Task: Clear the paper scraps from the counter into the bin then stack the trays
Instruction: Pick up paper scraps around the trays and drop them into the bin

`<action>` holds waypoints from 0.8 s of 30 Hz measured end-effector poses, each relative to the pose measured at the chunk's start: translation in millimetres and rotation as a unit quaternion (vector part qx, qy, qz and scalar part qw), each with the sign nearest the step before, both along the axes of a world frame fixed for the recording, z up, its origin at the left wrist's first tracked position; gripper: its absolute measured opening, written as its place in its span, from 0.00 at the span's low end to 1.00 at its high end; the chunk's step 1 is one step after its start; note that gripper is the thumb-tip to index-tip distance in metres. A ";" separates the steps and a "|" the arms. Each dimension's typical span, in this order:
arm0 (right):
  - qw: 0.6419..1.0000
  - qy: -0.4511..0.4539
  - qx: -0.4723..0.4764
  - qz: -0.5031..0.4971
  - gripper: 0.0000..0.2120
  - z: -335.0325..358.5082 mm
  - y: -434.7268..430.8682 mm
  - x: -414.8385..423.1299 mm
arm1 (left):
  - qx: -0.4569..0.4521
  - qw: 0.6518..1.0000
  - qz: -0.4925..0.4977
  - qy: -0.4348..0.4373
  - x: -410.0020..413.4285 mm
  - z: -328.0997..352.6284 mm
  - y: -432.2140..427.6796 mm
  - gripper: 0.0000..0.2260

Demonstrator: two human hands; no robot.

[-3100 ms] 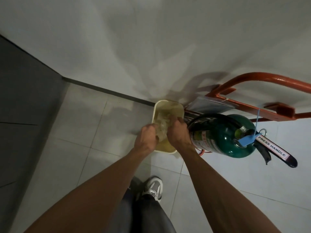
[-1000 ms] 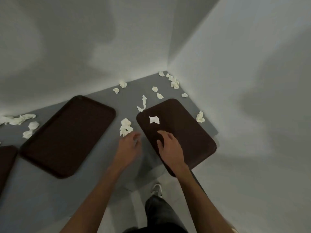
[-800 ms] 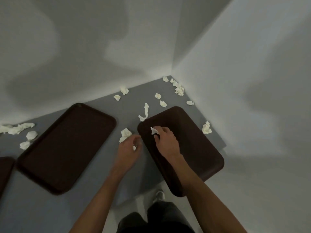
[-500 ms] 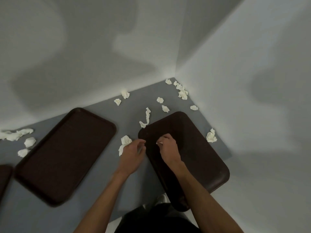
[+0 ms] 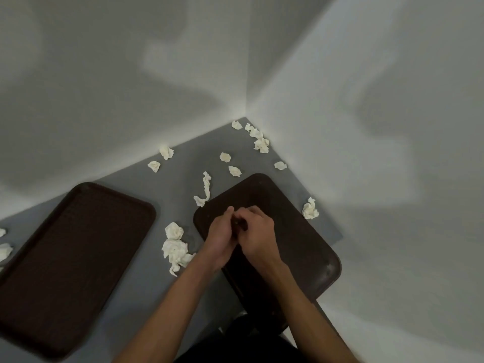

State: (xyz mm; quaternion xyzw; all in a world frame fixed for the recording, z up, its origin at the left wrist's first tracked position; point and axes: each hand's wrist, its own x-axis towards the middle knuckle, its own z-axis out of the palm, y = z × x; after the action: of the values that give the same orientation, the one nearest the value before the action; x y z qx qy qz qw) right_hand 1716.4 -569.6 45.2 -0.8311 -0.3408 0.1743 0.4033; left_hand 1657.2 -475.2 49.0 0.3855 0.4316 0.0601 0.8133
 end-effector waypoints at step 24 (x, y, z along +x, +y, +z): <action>0.948 -0.124 -0.271 -0.109 0.10 -99.4 -108.5 154.2 | 0.263 0.937 -0.193 0.127 -24.3 -27.2 -16.3 0.15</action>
State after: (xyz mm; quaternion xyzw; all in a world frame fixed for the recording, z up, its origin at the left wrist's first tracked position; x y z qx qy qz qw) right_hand 1870.6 -678.1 -54.3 -0.9562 -0.2357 0.1106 0.1335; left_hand 1632.9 -491.5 21.8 0.6656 0.4178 -0.0361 0.6173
